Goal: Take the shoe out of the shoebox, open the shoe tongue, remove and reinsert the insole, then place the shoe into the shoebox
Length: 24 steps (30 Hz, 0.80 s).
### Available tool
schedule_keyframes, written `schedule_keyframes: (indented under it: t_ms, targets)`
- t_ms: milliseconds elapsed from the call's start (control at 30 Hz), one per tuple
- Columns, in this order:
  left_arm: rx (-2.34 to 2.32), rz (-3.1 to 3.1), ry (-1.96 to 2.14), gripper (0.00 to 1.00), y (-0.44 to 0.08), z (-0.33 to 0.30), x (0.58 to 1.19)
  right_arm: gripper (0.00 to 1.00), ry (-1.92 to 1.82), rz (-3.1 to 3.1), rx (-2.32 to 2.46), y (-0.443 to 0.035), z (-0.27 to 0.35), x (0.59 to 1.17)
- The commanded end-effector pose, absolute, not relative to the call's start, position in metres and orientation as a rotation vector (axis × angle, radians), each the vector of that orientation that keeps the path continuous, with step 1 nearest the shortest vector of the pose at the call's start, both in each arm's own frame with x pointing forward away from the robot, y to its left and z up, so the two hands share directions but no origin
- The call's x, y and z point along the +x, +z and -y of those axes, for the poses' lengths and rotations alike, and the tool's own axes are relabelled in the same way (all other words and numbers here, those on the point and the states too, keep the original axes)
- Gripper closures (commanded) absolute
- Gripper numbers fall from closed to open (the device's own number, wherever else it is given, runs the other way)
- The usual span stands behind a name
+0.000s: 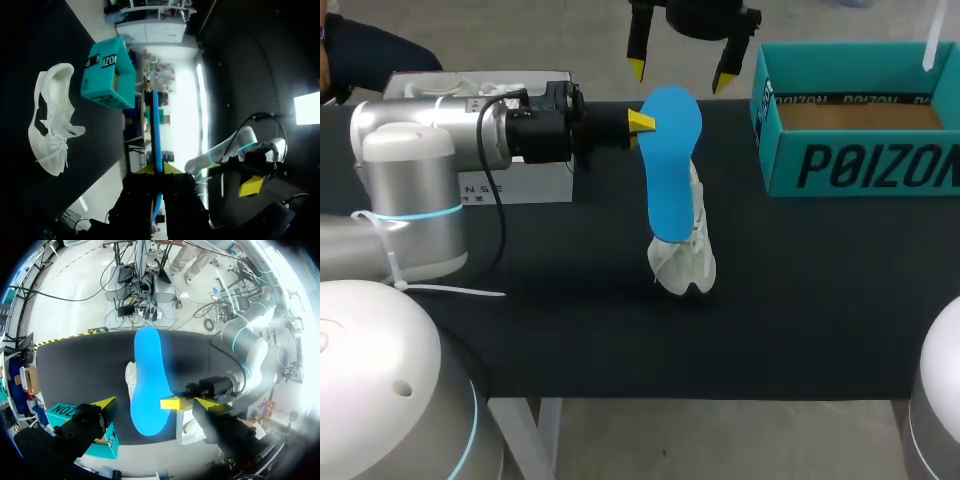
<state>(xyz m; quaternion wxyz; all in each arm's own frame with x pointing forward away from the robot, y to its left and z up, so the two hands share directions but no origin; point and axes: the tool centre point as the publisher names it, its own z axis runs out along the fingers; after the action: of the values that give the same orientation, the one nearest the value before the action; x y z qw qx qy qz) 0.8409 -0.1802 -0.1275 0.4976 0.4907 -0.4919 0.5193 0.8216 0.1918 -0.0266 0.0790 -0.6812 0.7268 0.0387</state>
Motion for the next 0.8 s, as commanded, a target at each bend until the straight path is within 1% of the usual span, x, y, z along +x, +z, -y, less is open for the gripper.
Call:
schedule_keyframes:
  t_ms: [33,567,600,667,800]
  targets:
    - [1.190,1.191,1.258,1.00,-0.1278,0.1815,0.8409,0.00,0.138,-2.170,-2.032,-0.0266,-0.1901,0.8204]
    - [1.190,1.191,1.258,1.00,-0.1278,0.1815,0.8409,0.00,0.157,-2.163,-2.008,-0.0269,-0.1875,0.8155]
    - [1.190,1.191,1.258,1.00,-0.1278,0.1815,0.8409,0.00,0.178,-2.142,-1.986,-0.0268,-0.1865,0.8155]
    - [1.190,1.191,1.258,1.00,-0.1278,0.1815,0.8409,0.00,0.350,-2.080,-1.904,-0.0255,-0.1870,0.8153]
    - [1.190,1.191,1.258,1.00,-0.1278,0.1815,0.8409,0.00,0.497,-2.008,-1.812,-0.0271,-0.1849,0.8149]
